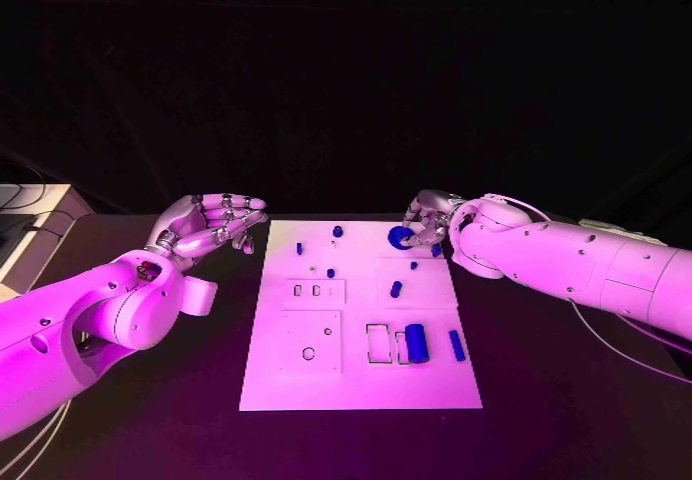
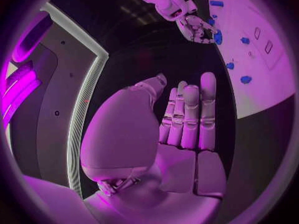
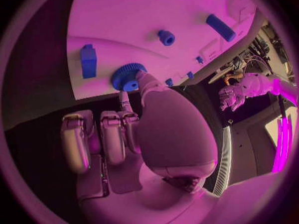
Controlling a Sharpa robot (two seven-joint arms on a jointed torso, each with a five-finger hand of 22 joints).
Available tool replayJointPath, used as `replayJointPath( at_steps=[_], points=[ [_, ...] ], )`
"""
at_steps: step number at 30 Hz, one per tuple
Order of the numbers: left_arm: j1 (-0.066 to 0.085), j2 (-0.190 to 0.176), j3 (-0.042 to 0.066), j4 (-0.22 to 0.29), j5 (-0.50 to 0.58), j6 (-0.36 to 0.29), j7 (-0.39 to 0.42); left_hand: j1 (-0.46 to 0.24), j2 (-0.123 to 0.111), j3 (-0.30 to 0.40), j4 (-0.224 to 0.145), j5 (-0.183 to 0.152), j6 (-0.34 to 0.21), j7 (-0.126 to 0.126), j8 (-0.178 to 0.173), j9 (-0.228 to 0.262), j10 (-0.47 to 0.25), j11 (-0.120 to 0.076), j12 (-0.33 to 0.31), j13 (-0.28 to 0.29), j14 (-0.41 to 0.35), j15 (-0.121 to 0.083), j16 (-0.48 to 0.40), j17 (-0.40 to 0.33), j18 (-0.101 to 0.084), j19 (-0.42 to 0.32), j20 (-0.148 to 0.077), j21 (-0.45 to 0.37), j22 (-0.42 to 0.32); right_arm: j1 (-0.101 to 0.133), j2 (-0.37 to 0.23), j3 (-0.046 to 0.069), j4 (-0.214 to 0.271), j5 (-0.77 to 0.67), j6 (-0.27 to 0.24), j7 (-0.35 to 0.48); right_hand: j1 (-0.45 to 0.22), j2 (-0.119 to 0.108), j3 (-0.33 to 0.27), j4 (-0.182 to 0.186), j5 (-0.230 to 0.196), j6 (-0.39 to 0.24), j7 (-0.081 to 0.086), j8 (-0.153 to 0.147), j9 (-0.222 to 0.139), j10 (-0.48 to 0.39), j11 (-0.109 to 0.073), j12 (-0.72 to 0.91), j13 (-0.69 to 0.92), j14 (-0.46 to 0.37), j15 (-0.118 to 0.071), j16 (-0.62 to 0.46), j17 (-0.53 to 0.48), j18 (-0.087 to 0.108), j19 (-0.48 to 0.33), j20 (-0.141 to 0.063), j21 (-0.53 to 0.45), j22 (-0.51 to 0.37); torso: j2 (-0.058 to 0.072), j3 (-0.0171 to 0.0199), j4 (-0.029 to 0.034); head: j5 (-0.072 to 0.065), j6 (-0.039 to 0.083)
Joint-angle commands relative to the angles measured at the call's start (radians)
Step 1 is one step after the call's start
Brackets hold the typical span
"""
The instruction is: Assemble the parts on the task board
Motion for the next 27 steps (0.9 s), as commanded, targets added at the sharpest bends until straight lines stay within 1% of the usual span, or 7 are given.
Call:
replayJointPath(
  at_steps=[1, 9, 13, 14, 18, 20, 27],
  points=[
    [0.000, 0.002, 0.001, 0.001, -0.003, 0.018, 0.005, -0.007, 0.000, 0.006, -0.002, -0.002, -0.003, -0.005, -0.002, 0.001, -0.004, 0.000, 0.003, 0.001, 0.006, -0.001, 0.005, 0.001, 0.014, -0.008, -0.001, 0.006, 0.001, -0.001, 0.004, -0.001, -0.004, -0.014, -0.001, 0.005, 0.011, 0.003, 0.001, 0.004, 0.007, 0.003, 0.002, 0.005, 0.000, 0.107, 0.007, 0.002, 0.263, 0.108, 0.007, 0.006, 0.263, -0.007, 0.105, 0.010, 0.002, 0.263, 0.000, 0.0000, -0.0009, 0.000, 0.000],
    [0.000, 0.002, 0.001, 0.000, -0.003, 0.018, 0.004, -0.007, 0.000, 0.006, -0.002, -0.002, -0.003, -0.005, -0.002, 0.001, -0.004, 0.000, 0.003, 0.001, 0.006, -0.001, 0.005, 0.001, 0.014, -0.008, -0.001, 0.006, 0.001, -0.003, 0.012, -0.002, -0.011, -0.018, -0.001, 0.005, 0.018, 0.008, 0.010, 0.005, 0.012, 0.008, 0.001, 0.008, -0.001, 0.107, 0.006, 0.002, 0.263, 0.108, 0.007, 0.006, 0.263, -0.007, 0.105, 0.010, 0.002, 0.263, 0.000, 0.0003, -0.0002, 0.000, -0.001],
    [0.000, 0.001, 0.001, 0.000, -0.003, 0.019, 0.004, -0.007, 0.001, 0.008, -0.003, -0.002, -0.002, -0.005, -0.001, 0.001, -0.005, 0.000, 0.004, 0.001, 0.005, -0.001, 0.006, 0.000, 0.014, -0.009, -0.001, 0.008, 0.002, -0.003, 0.012, -0.003, -0.009, -0.034, -0.017, 0.004, 0.032, 0.013, 0.033, 0.003, 0.015, 0.020, -0.002, 0.012, -0.002, 0.107, 0.004, 0.002, 0.263, 0.108, 0.005, 0.006, 0.263, -0.007, 0.105, 0.009, 0.002, 0.263, -0.001, -0.0001, -0.0006, 0.000, -0.002],
    [0.000, 0.001, 0.001, 0.000, -0.003, 0.019, 0.004, -0.007, 0.001, 0.008, -0.003, -0.002, -0.002, -0.005, -0.001, 0.001, -0.005, 0.000, 0.004, 0.001, 0.005, -0.001, 0.006, 0.000, 0.014, -0.009, -0.001, 0.008, 0.002, -0.003, 0.011, -0.003, -0.007, -0.039, -0.023, 0.004, 0.041, 0.013, 0.051, 0.001, 0.001, 0.026, -0.003, 0.012, -0.003, 0.107, 0.003, 0.002, 0.263, 0.108, 0.003, 0.006, 0.263, -0.007, 0.105, 0.008, 0.002, 0.263, -0.001, -0.0003, -0.0009, 0.000, -0.002],
    [0.000, 0.001, 0.001, 0.001, -0.003, 0.019, 0.004, -0.007, 0.001, 0.008, -0.003, -0.002, -0.002, -0.005, -0.001, 0.001, -0.005, 0.000, 0.004, 0.001, 0.005, -0.001, 0.006, 0.000, 0.014, -0.009, -0.001, 0.008, 0.002, -0.005, 0.008, -0.003, 0.007, -0.071, -0.058, 0.008, 0.049, 0.007, 0.096, -0.001, 0.013, 0.049, -0.008, 0.013, -0.006, 0.107, -0.001, 0.002, 0.263, 0.108, -0.001, 0.006, 0.263, -0.007, 0.105, 0.004, 0.002, 0.263, -0.001, -0.0001, -0.0022, 0.000, -0.001],
    [0.000, 0.000, 0.001, 0.001, -0.003, 0.019, 0.004, -0.007, 0.001, 0.008, -0.003, -0.002, -0.002, -0.005, -0.001, 0.001, -0.005, 0.000, 0.004, 0.001, 0.005, -0.001, 0.006, 0.000, 0.014, -0.009, -0.001, 0.008, 0.002, -0.005, 0.006, -0.003, 0.016, -0.083, -0.074, 0.009, 0.047, 0.001, 0.124, -0.001, 0.029, 0.070, -0.014, 0.016, -0.007, 0.107, -0.006, 0.002, 0.263, 0.108, -0.006, 0.006, 0.263, -0.007, 0.105, 0.000, 0.002, 0.263, -0.001, 0.0003, -0.0017, -0.001, -0.001],
    [0.000, -0.001, 0.001, 0.002, -0.003, 0.019, 0.004, -0.007, 0.001, 0.008, -0.003, -0.002, -0.002, -0.005, -0.001, 0.001, -0.005, 0.000, 0.004, 0.001, 0.005, -0.001, 0.006, 0.000, 0.014, -0.009, -0.001, 0.008, 0.002, -0.006, -0.011, -0.003, 0.077, -0.132, -0.151, 0.003, 0.030, -0.013, 0.154, 0.002, 0.037, 0.088, -0.019, 0.015, -0.009, 0.107, -0.011, 0.002, 0.263, 0.108, -0.012, 0.006, 0.263, -0.007, 0.105, -0.005, 0.002, 0.263, -0.002, -0.0003, -0.0012, -0.004, 0.003]
  ],
)
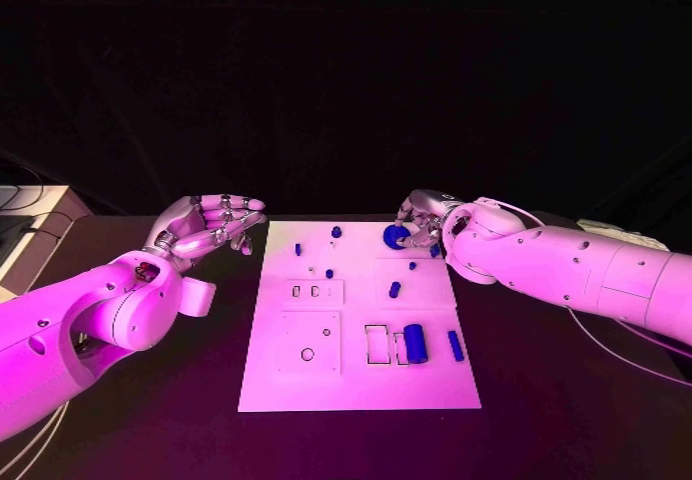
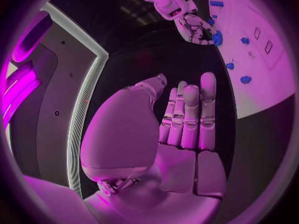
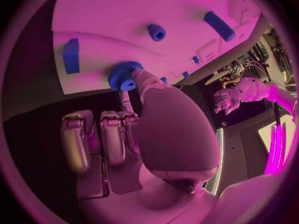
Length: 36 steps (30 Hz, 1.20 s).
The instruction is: Assemble the parts on the task board
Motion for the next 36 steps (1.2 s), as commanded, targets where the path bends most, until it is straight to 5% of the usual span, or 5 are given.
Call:
replayJointPath(
  at_steps=[1, 9, 15, 36],
  points=[
    [0.000, 0.000, 0.001, 0.002, -0.003, 0.017, 0.005, -0.007, 0.001, 0.004, 0.001, -0.002, -0.002, -0.005, -0.001, 0.002, -0.005, 0.000, 0.004, 0.002, 0.005, -0.001, 0.006, 0.000, 0.014, -0.009, -0.001, 0.002, 0.001, 0.000, -0.009, 0.000, 0.033, -0.075, -0.084, -0.002, -0.011, -0.001, 0.006, 0.001, 0.003, 0.011, 0.000, 0.003, 0.002, 0.103, -0.008, 0.002, 0.263, 0.104, -0.008, 0.006, 0.263, -0.007, 0.105, -0.005, 0.002, 0.263, -0.001, -0.0004, 0.0004, 0.000, 0.003],
    [0.000, 0.001, 0.001, 0.001, -0.003, 0.017, 0.005, -0.007, 0.001, 0.004, 0.001, -0.002, -0.002, -0.005, -0.001, 0.002, -0.005, 0.000, 0.004, 0.002, 0.005, -0.001, 0.006, 0.000, 0.014, -0.009, -0.001, 0.002, 0.001, 0.005, -0.015, 0.002, 0.125, -0.144, -0.129, -0.026, -0.023, -0.011, 0.011, 0.004, -0.004, 0.017, -0.002, 0.003, 0.001, 0.103, -0.009, 0.002, 0.263, 0.104, -0.010, 0.006, 0.263, -0.007, 0.105, -0.008, 0.002, 0.263, 0.000, -0.0008, 0.0011, -0.001, 0.008],
    [0.000, 0.002, 0.001, 0.001, -0.003, 0.018, 0.005, -0.007, 0.001, 0.004, 0.001, -0.002, -0.002, -0.005, -0.001, 0.002, -0.005, 0.000, 0.004, 0.002, 0.005, -0.001, 0.006, 0.000, 0.014, -0.009, -0.001, 0.002, 0.001, 0.004, 0.027, 0.002, 0.147, -0.198, -0.141, -0.044, -0.026, -0.013, 0.012, 0.005, -0.006, 0.018, -0.003, 0.002, 0.001, 0.103, -0.010, 0.002, 0.263, 0.104, -0.011, 0.006, 0.263, -0.007, 0.105, -0.008, 0.002, 0.263, 0.001, -0.0005, 0.0020, 0.004, 0.011],
    [0.000, 0.014, 0.001, -0.006, -0.003, 0.021, 0.005, -0.007, 0.001, 0.004, 0.001, -0.002, -0.002, -0.005, -0.001, 0.002, -0.005, 0.000, 0.004, 0.002, 0.005, -0.001, 0.006, 0.000, 0.014, -0.009, -0.001, 0.002, 0.001, -0.027, 0.162, -0.004, 0.062, -0.265, -0.133, -0.073, -0.031, -0.017, 0.014, 0.006, -0.012, 0.016, -0.003, -0.001, 0.000, 0.103, -0.010, 0.002, 0.263, 0.104, -0.012, 0.006, 0.263, -0.007, 0.105, -0.009, 0.002, 0.263, 0.011, -0.0058, 0.0082, 0.011, 0.008]
  ],
)
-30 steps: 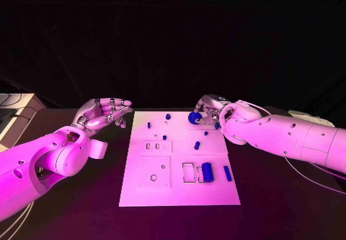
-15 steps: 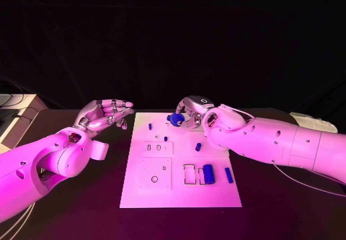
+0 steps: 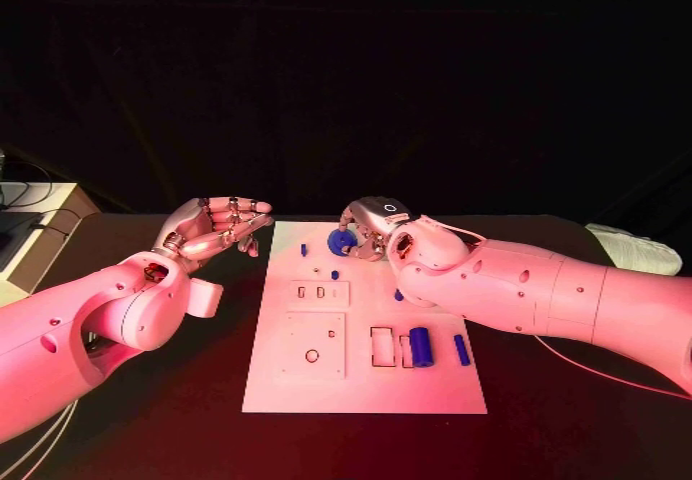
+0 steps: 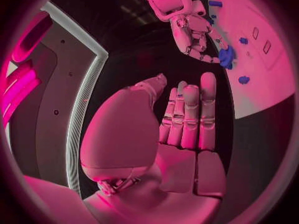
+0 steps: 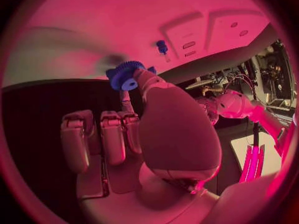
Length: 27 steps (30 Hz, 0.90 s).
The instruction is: Assemble the parts on the task board
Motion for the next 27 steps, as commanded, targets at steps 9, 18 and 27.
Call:
replayJointPath(
  at_steps=[9, 18, 27],
  points=[
    [0.000, 0.007, 0.001, -0.002, -0.002, 0.018, 0.006, -0.006, 0.002, 0.007, -0.001, -0.002, -0.003, -0.005, -0.001, 0.002, -0.007, 0.000, 0.007, 0.003, 0.004, -0.001, 0.010, 0.000, 0.014, -0.011, -0.001, 0.007, 0.004, -0.008, 0.030, -0.001, -0.034, -0.034, 0.011, -0.006, -0.011, -0.005, 0.008, -0.001, -0.004, 0.005, 0.001, -0.001, 0.001, 0.106, -0.007, 0.002, 0.263, 0.104, -0.004, 0.006, 0.263, -0.007, 0.105, -0.009, 0.002, 0.263, 0.004, -0.0015, 0.0028, 0.001, -0.004],
    [0.000, 0.007, 0.001, -0.002, -0.002, 0.018, 0.006, -0.006, 0.002, 0.007, -0.001, -0.002, -0.003, -0.005, -0.001, 0.002, -0.007, 0.000, 0.007, 0.003, 0.004, -0.001, 0.010, 0.000, 0.014, -0.011, -0.001, 0.007, 0.004, -0.011, 0.045, -0.001, -0.052, -0.036, 0.011, -0.003, -0.015, -0.009, 0.009, 0.000, -0.011, 0.001, 0.003, -0.006, -0.001, 0.106, -0.006, 0.002, 0.263, 0.104, -0.004, 0.006, 0.263, -0.007, 0.105, -0.010, 0.002, 0.263, 0.004, -0.0008, 0.0006, 0.006, -0.005],
    [0.000, 0.006, 0.001, -0.001, -0.002, 0.017, 0.005, -0.006, 0.002, 0.007, -0.001, -0.002, -0.003, -0.005, -0.001, 0.002, -0.007, 0.000, 0.007, 0.003, 0.004, -0.001, 0.010, 0.000, 0.014, -0.011, -0.001, 0.007, 0.004, -0.012, 0.056, -0.002, -0.073, -0.035, 0.013, -0.001, -0.024, -0.017, 0.009, 0.001, -0.027, -0.016, 0.009, -0.020, -0.006, 0.106, -0.001, 0.002, 0.263, 0.104, -0.001, 0.006, 0.263, -0.007, 0.105, -0.008, 0.002, 0.263, 0.005, -0.0014, 0.0013, 0.007, -0.005]
  ],
)
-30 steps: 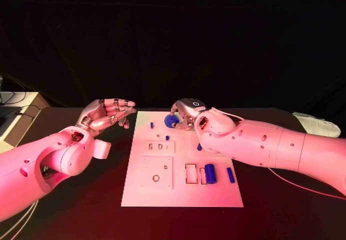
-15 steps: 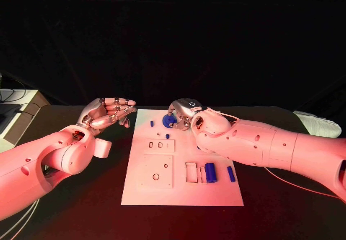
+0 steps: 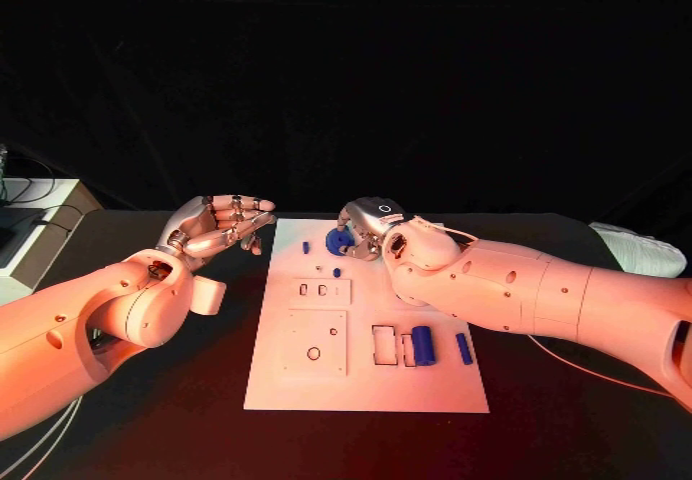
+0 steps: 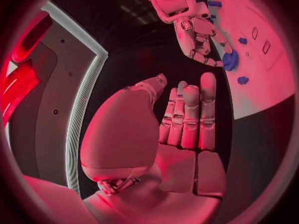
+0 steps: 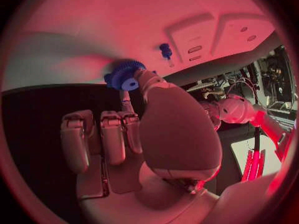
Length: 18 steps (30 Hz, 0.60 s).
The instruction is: Assemble the parts on the task board
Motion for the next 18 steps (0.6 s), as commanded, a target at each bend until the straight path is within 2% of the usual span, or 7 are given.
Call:
replayJointPath(
  at_steps=[1, 7, 12, 18],
  points=[
    [0.000, 0.001, 0.001, 0.003, -0.002, 0.015, 0.006, -0.006, 0.002, 0.007, -0.001, -0.002, -0.003, -0.005, -0.001, 0.001, -0.007, 0.000, 0.003, 0.001, 0.004, -0.001, 0.002, 0.001, 0.014, -0.008, 0.003, 0.007, 0.001, -0.001, 0.005, -0.001, -0.009, -0.015, 0.012, 0.003, -0.013, -0.005, 0.001, 0.001, -0.021, -0.020, 0.008, -0.017, -0.008, 0.106, 0.001, 0.002, 0.263, 0.104, 0.002, 0.006, 0.263, -0.007, 0.105, -0.006, 0.002, 0.263, 0.001, -0.0004, 0.0009, 0.001, 0.000],
    [0.000, 0.000, 0.001, 0.005, -0.002, 0.015, 0.005, -0.006, 0.002, 0.007, -0.001, -0.002, -0.003, -0.005, -0.001, 0.001, -0.007, 0.000, 0.003, 0.001, 0.004, -0.001, 0.002, 0.001, 0.014, -0.008, 0.003, 0.007, 0.001, -0.001, 0.011, -0.002, -0.021, -0.008, 0.020, 0.007, -0.028, -0.012, -0.019, 0.006, -0.040, -0.053, 0.019, -0.046, -0.017, 0.106, 0.011, 0.002, 0.263, 0.104, 0.014, 0.006, 0.263, -0.007, 0.105, 0.005, 0.002, 0.263, 0.000, -0.0003, -0.0004, 0.002, -0.002],
    [0.000, -0.002, 0.001, 0.006, -0.002, 0.013, 0.005, -0.006, 0.003, 0.009, -0.003, -0.002, -0.005, -0.004, -0.002, 0.001, -0.008, 0.001, 0.004, 0.002, 0.003, -0.001, 0.003, 0.000, 0.014, -0.009, 0.003, 0.009, 0.003, -0.001, 0.011, -0.003, -0.022, -0.001, 0.021, 0.014, -0.042, -0.010, -0.044, 0.014, -0.040, -0.060, 0.022, -0.056, -0.018, 0.106, 0.015, 0.002, 0.263, 0.104, 0.018, 0.006, 0.263, -0.007, 0.105, 0.010, 0.002, 0.263, 0.000, -0.0005, -0.0021, 0.004, -0.004],
    [0.000, -0.003, 0.001, 0.006, -0.002, 0.013, 0.004, -0.006, 0.003, 0.009, -0.003, -0.002, -0.005, -0.004, -0.002, 0.001, -0.008, 0.001, 0.004, 0.002, 0.003, -0.001, 0.003, 0.000, 0.014, -0.009, 0.003, 0.009, 0.003, -0.001, 0.008, -0.003, -0.019, 0.008, 0.022, 0.021, -0.061, -0.001, -0.065, 0.022, -0.037, -0.057, 0.023, -0.059, -0.017, 0.106, 0.016, 0.002, 0.263, 0.104, 0.019, 0.006, 0.263, -0.007, 0.105, 0.012, 0.002, 0.263, -0.001, 0.0005, -0.0005, 0.003, -0.005]
  ],
)
